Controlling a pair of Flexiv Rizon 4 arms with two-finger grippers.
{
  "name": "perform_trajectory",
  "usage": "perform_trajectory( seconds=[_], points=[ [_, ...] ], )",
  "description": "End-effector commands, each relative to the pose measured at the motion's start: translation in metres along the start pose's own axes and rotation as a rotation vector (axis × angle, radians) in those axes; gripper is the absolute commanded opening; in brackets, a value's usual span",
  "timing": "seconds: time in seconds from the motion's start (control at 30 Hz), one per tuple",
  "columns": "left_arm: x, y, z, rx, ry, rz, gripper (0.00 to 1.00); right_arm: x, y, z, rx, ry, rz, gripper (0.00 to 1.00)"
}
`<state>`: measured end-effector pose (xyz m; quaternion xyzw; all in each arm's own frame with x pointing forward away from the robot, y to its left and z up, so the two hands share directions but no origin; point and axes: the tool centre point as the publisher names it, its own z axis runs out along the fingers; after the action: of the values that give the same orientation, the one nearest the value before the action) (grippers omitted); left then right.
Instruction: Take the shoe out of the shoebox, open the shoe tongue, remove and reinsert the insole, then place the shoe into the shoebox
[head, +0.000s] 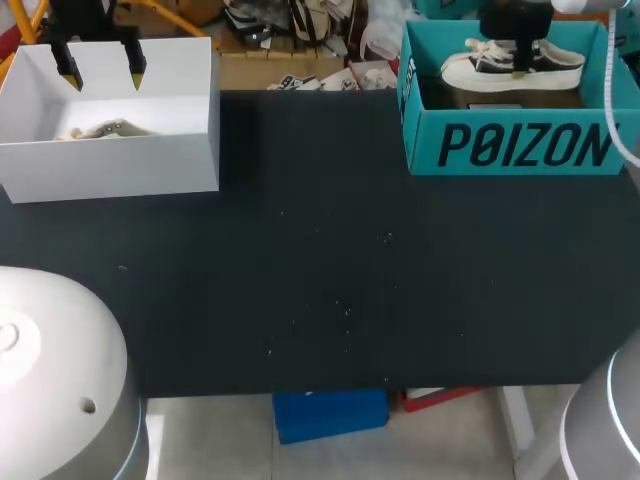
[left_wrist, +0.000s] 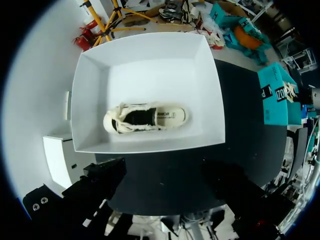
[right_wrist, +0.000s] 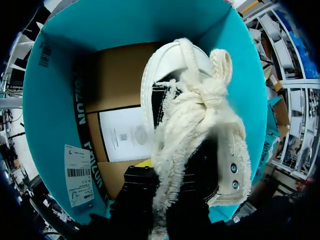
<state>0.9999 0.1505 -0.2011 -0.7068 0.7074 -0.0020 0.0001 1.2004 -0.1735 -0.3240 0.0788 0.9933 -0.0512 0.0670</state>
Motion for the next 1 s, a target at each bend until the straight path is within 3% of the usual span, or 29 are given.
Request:
perform_trajectory(
  seconds=[0.03,0.27,0.43,0.73,1.0],
  points=[
    [0.0,0.0,-0.001,-0.002,-0.001,-0.001,1.0,0.042,-0.006,-0.07,0.002,-0.106,0.016,0.0],
    [0.0,0.0,-0.001,-0.002,-0.001,-0.001,1.0,0.063,-0.001,-0.126,0.036,-0.178,0.043,0.0],
    [0.0,0.0,-0.001,-0.002,-0.001,-0.001,1.0,0.093,0.005,-0.166,0.044,-0.219,0.058,0.0],
    [0.0,0.0,-0.001,-0.002,-0.001,-0.001,1.0,0.182,0.022,-0.207,0.034,-0.255,0.047,0.0],
    [0.0,0.0,-0.001,-0.002,-0.001,-0.001,1.0,0.267,0.064,-0.227,0.022,-0.282,0.034,0.0]
  ],
)
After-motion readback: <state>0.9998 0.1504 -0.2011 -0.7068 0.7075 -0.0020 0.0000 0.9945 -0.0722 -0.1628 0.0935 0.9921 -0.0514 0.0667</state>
